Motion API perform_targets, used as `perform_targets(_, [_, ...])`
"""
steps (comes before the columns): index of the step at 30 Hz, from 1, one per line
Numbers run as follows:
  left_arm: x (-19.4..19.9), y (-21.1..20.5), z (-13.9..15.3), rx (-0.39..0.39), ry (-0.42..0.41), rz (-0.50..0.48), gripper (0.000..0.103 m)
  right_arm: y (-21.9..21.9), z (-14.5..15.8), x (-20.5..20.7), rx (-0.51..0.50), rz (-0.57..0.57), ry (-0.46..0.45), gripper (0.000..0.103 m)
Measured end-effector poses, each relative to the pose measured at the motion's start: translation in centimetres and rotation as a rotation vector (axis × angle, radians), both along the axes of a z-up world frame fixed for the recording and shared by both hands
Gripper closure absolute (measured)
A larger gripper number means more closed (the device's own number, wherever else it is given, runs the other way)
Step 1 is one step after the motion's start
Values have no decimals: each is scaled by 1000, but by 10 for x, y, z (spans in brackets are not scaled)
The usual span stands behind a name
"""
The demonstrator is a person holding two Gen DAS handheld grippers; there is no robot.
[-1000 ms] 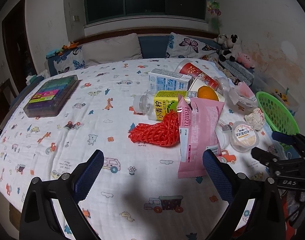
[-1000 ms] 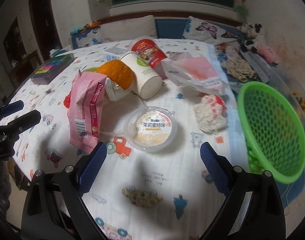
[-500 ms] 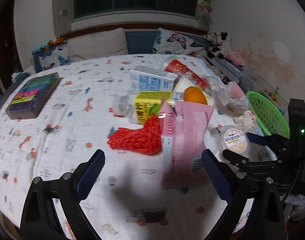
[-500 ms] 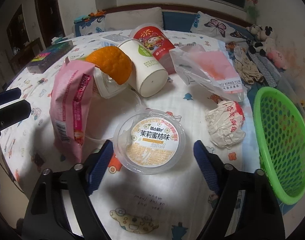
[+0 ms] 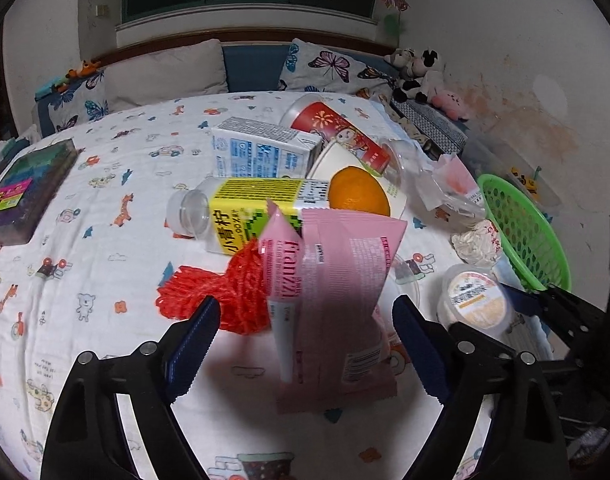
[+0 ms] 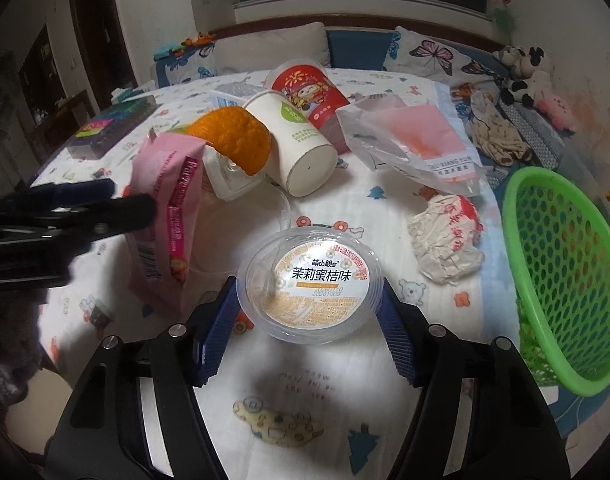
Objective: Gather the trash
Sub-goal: 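Grasp the pink snack wrapper with the left gripper while the right gripper grasps the plastic dessert cup, then carry both items over the green basket and open both grippers to drop them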
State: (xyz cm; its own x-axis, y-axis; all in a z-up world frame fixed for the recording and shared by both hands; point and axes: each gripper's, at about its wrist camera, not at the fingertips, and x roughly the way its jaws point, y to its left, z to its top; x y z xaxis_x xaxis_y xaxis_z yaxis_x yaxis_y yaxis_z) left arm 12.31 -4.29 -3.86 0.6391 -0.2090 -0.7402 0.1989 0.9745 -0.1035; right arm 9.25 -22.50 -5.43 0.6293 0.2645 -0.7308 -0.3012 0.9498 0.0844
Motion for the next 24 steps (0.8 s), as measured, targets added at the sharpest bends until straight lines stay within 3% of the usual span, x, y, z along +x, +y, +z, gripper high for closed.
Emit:
perform_targets(2, [2,-4,-3,22,1,9,19,-4,5,-4,17,-4,-3,36])
perform_targets(10, [1,-2,-6,0,0,5,52,-26,28,-20,62,-39,-39,36])
perform_targets(12, [-2,-2,-2,-5,-12,-7,65,-32,34,-23,66,-51,-52,36])
perform_targets(15, [-8,-1,3,-15,-26,-19,73,-42,39,-26,68,-73,-65,36])
perform_targets(24, [-33,-2,32,-55,-75,-78,77,-92,52,-27,61,-193,-114,36])
